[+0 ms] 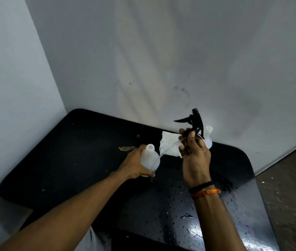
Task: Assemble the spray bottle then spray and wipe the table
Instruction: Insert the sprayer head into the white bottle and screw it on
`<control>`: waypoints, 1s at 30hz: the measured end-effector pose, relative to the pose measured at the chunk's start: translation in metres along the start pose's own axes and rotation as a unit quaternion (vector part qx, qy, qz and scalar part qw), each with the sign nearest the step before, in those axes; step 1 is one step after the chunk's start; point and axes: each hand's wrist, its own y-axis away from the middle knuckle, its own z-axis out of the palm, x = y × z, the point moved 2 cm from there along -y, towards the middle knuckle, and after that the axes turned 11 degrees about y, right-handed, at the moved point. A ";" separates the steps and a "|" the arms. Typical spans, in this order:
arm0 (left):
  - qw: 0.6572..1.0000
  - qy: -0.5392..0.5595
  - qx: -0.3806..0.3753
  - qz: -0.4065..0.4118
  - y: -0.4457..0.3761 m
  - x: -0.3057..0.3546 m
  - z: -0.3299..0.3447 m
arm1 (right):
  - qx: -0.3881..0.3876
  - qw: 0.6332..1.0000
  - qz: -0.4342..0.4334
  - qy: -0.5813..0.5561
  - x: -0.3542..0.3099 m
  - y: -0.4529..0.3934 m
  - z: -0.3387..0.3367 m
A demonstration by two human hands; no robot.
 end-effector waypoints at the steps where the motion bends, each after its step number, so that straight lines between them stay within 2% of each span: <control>1: 1.000 0.004 0.000 0.001 0.002 0.000 0.001 | 0.004 1.000 -0.003 -0.013 -0.001 -0.001 0.000; 11: 1.000 -0.006 -0.006 0.006 0.010 0.003 0.004 | 0.057 0.983 0.000 -0.175 -0.016 -0.005 -0.010; 14: 1.000 -0.010 -0.010 0.005 0.012 0.006 0.004 | 0.059 0.980 -0.004 -0.189 -0.019 -0.006 -0.014; 18: 1.000 -0.012 -0.011 0.009 0.014 0.008 0.004 | 0.063 0.985 -0.011 -0.162 -0.015 -0.006 -0.011; 25: 0.999 -0.027 -0.017 0.013 0.016 0.013 0.007 | 0.056 0.996 -0.070 -0.025 -0.007 -0.001 0.002; 30: 0.997 -0.058 -0.039 0.010 0.017 0.020 0.010 | -0.013 0.992 -0.125 0.021 -0.004 0.004 0.010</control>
